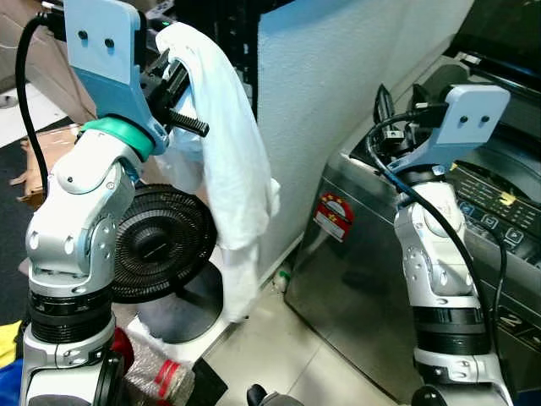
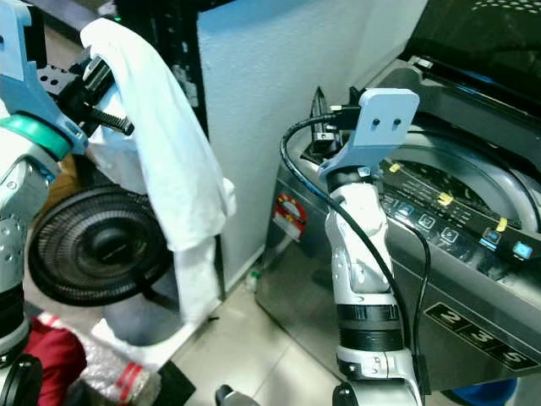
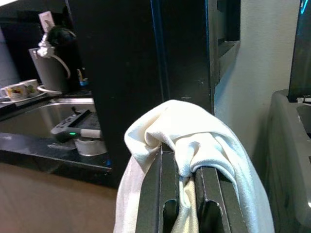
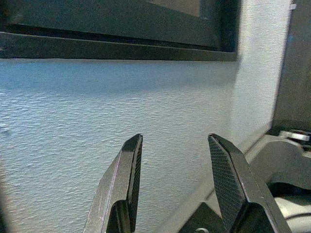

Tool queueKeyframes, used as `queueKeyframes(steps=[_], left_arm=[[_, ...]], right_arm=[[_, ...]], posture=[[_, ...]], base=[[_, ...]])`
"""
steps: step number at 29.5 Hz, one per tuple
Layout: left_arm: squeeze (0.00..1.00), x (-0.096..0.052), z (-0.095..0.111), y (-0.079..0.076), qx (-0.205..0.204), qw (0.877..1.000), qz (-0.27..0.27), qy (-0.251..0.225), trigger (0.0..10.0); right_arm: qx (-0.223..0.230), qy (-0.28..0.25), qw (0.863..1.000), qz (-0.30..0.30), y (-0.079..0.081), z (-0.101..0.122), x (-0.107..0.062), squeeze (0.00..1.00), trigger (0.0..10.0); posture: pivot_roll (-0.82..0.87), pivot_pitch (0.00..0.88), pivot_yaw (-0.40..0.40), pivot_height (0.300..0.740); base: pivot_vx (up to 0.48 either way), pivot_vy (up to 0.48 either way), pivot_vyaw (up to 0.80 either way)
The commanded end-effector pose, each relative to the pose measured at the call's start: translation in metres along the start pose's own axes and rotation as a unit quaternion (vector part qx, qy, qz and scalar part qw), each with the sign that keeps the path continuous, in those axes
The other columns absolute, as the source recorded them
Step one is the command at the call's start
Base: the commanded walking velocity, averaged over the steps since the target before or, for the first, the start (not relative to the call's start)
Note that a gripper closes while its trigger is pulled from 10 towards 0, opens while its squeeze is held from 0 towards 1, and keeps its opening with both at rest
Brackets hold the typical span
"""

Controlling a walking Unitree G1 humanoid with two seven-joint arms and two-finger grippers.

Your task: Clothes washing

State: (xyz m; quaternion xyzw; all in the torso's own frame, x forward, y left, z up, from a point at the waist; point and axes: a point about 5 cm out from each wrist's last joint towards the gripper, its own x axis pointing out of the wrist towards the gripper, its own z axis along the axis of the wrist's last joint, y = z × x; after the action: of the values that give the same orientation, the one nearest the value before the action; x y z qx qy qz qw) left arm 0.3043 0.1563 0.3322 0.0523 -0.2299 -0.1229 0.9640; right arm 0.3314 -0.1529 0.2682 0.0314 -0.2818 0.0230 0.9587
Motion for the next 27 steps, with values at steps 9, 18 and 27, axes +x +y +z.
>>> queueKeyframes(steps=[9,18,27], left_arm=[[0.0,-0.0022,-0.0011,0.0023,0.006,1.0,0.004,-0.001,10.0],[0.0,-0.0026,-0.002,0.0017,0.006,1.0,0.003,0.0,10.0],[0.0,-0.0031,-0.0024,0.0019,0.006,1.0,0.004,0.001,10.0]], right_arm=[[0.005,0.005,1.0,-0.005,-0.0013,-0.0017,-0.0011,0.0,10.0],[0.001,0.008,1.0,-0.01,-0.0034,-0.0026,-0.0019,0.0,10.0],[0.006,0.013,1.0,-0.012,-0.0039,-0.0042,-0.0019,0.0,10.0]], posture=[[0.06,0.019,0.047,0.74],[0.06,0.025,0.047,0.74],[0.06,0.026,0.046,0.74]], base=[[0.0,0.0,-0.8],[0.0,0.0,-0.77],[0.0,0.0,-0.8]])
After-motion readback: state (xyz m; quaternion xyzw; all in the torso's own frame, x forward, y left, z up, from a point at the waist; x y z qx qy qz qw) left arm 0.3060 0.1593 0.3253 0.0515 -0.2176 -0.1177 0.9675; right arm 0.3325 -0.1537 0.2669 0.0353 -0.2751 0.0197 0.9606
